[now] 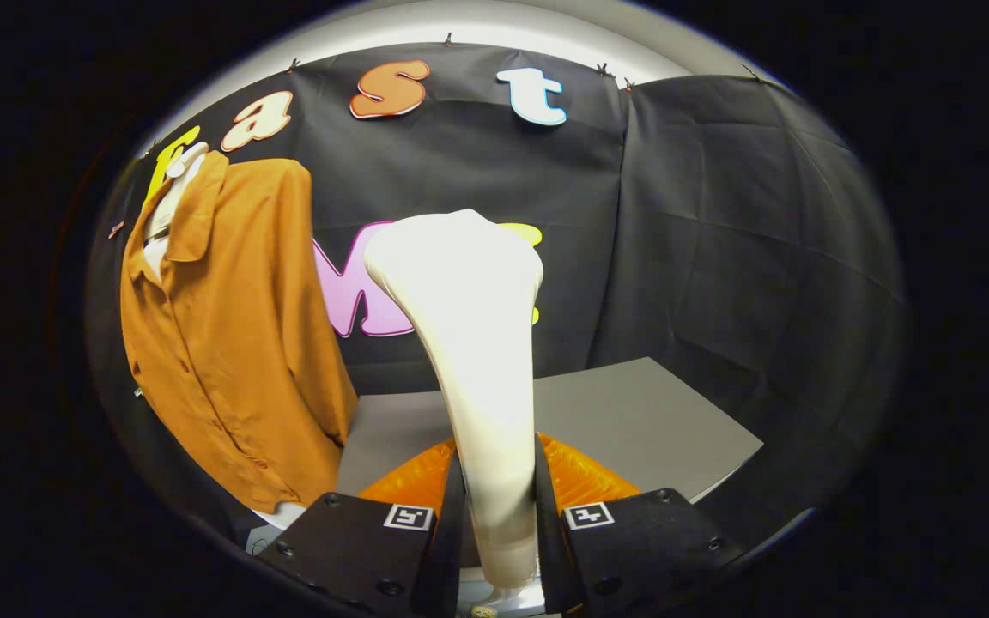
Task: Iron the clothes twice with a garment steamer, once on the left side and once on the right side.
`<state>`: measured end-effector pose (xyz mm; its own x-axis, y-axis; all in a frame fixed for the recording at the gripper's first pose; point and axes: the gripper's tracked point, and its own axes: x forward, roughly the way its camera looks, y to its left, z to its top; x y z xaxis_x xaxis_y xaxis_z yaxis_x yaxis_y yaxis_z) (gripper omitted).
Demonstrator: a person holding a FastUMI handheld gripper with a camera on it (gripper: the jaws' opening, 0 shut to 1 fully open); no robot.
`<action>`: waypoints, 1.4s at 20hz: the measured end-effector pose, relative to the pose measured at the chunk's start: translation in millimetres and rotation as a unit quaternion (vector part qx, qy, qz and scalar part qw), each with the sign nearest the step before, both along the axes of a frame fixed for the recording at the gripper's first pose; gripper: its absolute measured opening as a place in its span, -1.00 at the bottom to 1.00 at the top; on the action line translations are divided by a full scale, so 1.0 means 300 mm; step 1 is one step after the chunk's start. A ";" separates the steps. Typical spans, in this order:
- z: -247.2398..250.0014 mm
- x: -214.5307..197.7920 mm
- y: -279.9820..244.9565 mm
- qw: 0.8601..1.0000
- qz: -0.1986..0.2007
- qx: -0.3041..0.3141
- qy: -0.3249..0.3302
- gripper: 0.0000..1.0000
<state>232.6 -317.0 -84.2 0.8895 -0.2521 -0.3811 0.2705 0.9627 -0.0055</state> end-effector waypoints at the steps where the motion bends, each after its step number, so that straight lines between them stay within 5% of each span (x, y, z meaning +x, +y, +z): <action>1: 0.028 -0.027 0.044 1.000 0.001 -0.002 -0.011 -0.18; 12: 0.077 -0.057 0.560 0.999 0.032 -0.016 -0.031 -0.19; 28: -0.011 0.128 0.741 0.998 0.014 -0.060 0.005 -0.19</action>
